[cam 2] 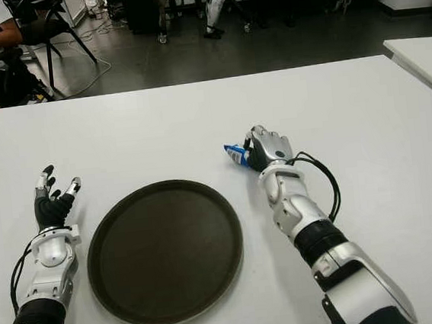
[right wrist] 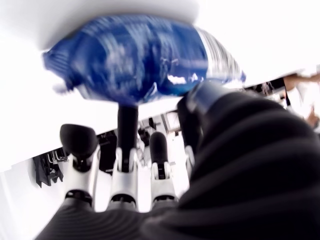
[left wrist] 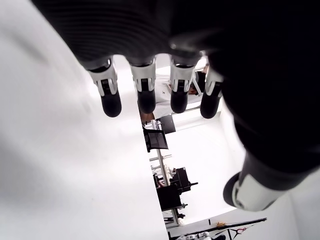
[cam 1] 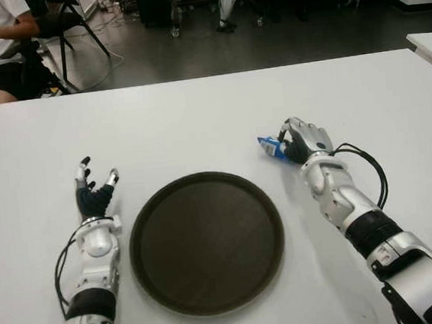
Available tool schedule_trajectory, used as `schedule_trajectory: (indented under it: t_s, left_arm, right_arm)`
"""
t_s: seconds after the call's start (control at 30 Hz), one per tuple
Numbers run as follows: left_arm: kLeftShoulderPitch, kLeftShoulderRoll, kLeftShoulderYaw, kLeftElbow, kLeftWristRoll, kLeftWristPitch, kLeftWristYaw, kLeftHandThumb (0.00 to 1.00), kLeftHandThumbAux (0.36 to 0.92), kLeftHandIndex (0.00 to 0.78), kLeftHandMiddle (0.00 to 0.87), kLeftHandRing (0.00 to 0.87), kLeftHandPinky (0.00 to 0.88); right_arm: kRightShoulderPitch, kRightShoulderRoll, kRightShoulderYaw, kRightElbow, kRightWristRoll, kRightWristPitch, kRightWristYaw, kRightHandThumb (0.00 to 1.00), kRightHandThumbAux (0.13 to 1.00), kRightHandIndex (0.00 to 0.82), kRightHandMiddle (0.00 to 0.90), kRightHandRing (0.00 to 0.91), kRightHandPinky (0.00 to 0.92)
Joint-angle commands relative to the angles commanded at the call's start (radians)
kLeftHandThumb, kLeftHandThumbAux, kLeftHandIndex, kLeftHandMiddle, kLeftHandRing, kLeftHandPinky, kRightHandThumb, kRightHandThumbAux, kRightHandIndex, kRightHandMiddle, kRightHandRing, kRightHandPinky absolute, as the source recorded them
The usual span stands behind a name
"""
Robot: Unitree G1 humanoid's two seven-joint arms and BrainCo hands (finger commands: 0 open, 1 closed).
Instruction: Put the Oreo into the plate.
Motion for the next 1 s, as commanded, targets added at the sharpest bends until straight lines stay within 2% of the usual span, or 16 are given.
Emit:
schedule_trajectory:
  t_s: [0.53,1.0]
  left_arm:
    - [-0.006,0.002,0.001,0.008,0.004,0.014,0.017,0.019,0.671,0.032,0.034,0.012,0.025]
    - [-0.007,0.002,0.003,0.009,-0.011,0.009,0.001,0.025,0.671,0.023,0.028,0.003,0.01]
  right_arm:
    - [0.001,0.0,-0.015,0.023,0.037,-0.063,-0.04,0.723,0.708,0.443,0.818,0.823,0.821]
    - [-0.001,0.008,-0.022,0.036,0.059,-0.067,-0.048,0.722,0.708,0.443,0.813,0.811,0.81]
